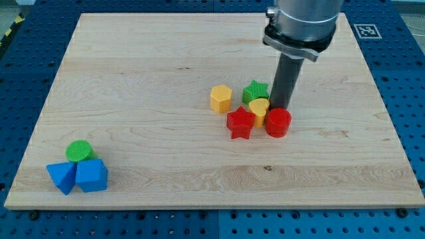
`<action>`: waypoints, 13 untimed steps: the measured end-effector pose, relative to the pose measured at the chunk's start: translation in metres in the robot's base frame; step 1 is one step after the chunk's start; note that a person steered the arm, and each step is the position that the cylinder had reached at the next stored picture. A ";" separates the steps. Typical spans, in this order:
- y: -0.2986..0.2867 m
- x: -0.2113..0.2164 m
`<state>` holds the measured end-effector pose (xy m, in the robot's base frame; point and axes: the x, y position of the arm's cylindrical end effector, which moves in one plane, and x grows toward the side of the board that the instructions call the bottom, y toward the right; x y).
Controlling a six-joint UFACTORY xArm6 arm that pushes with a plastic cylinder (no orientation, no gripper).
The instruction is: Slide the green star adjacent to the green circle
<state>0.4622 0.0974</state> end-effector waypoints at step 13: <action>-0.187 -0.071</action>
<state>0.3916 -0.0894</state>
